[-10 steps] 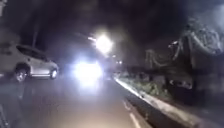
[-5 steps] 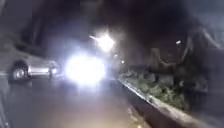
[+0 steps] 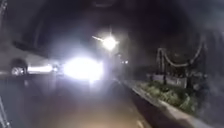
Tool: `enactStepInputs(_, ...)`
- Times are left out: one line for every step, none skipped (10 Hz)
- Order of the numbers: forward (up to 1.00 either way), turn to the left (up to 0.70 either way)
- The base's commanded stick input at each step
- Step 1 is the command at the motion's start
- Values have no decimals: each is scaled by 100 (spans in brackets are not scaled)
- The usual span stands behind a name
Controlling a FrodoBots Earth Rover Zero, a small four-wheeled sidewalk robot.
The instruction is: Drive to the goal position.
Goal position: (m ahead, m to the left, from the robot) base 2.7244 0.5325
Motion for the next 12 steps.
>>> enactStepInputs(70,-35)
enactStepInputs(70,-35)
enactStepInputs(70,-35)
enactStepInputs(70,-27)
enactStepInputs(70,3)
enactStepInputs(70,3)
enactStepInputs(70,3)
enactStepInputs(70,3)
enactStepInputs(70,3)
enactStepInputs(70,3)
enactStepInputs(70,3)
enactStepInputs(70,3)
